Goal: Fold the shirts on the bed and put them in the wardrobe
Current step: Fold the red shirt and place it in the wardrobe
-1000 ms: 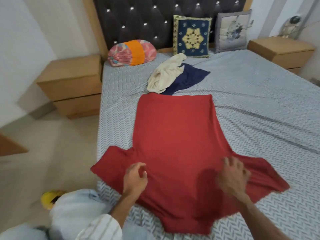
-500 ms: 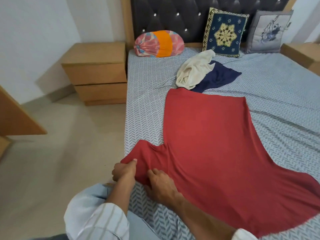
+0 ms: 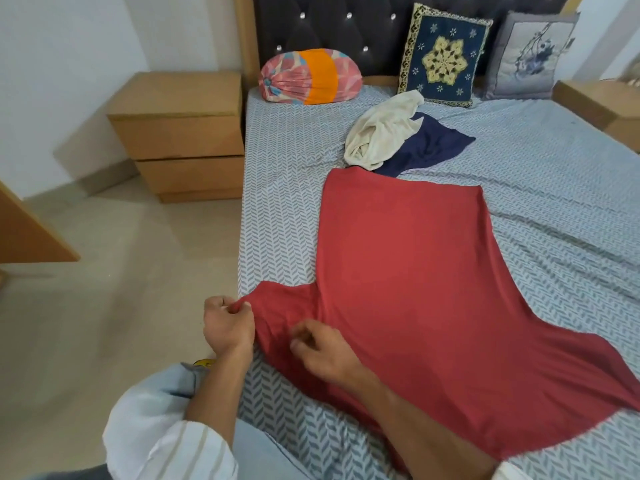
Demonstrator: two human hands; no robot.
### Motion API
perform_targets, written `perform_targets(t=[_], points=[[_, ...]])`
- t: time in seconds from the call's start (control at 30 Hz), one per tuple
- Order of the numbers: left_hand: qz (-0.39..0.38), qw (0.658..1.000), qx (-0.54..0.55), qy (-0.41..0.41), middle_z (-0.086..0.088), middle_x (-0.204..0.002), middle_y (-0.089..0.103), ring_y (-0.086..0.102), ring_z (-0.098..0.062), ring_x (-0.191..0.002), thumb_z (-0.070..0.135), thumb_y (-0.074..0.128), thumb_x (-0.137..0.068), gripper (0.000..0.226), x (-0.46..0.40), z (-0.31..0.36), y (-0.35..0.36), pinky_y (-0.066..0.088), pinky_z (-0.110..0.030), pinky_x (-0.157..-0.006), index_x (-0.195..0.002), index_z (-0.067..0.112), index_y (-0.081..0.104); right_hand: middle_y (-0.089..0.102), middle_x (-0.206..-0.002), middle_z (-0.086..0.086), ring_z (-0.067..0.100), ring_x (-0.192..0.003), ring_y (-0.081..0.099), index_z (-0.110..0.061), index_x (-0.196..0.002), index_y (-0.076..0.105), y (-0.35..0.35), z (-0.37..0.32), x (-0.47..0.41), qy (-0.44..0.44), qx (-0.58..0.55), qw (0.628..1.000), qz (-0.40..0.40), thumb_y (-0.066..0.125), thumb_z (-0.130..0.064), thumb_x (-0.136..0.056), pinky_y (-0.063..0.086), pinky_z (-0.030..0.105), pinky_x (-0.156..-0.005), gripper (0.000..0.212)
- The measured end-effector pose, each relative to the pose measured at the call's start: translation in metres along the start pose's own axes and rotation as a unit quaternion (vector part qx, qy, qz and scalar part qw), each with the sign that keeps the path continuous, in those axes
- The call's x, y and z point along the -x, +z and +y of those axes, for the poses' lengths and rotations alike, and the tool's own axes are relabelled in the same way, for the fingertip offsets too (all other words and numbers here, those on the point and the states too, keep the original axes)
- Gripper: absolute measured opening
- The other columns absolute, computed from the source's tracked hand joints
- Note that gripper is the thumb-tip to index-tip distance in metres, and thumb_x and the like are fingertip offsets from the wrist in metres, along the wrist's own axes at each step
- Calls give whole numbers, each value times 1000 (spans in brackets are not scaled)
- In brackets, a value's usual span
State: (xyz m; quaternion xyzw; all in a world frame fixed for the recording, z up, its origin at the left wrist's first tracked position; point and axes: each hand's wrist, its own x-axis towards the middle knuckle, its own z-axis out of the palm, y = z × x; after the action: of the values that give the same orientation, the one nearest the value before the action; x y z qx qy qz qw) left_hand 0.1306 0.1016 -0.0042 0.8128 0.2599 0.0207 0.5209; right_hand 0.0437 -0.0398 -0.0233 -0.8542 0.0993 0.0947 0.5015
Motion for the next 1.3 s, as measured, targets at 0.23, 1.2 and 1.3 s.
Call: perform_targets(t=[0.23, 1.2, 1.3], points=[[-196, 863, -268, 381, -11, -91, 71, 69, -37, -86, 22, 52, -94, 17, 127, 53, 55, 50, -44, -70, -111, 23, 49, 67, -87, 6, 20, -70, 65, -17, -100, 62, -124, 17, 18, 196, -441, 873, 65, 50, -51, -97, 56, 32, -64, 36], [-270, 756, -460, 379, -3, -75, 67, 67, -24, -66, 12, 82, -62, 47, 221, -43, 56, 53, -36, -52, -102, 17, 57, 69, -100, 0, 15, -70, 61, -20, -114, 66, -261, 136, 73, 238, -288, 889, 264, 74, -4, -84, 49, 26, -55, 34], [-297, 697, -513, 404, -3, -85, 69, 68, -24, -78, 16, 76, -70, 44, 223, -48, 54, 55, -37, -59, -111, 19, 60, 67, -107, 2, 18, -85, 63, -18, -113, 67, -260, 154, 70, 276, -186, 905, 266, 75, -6, -83, 51, 27, -60, 34]])
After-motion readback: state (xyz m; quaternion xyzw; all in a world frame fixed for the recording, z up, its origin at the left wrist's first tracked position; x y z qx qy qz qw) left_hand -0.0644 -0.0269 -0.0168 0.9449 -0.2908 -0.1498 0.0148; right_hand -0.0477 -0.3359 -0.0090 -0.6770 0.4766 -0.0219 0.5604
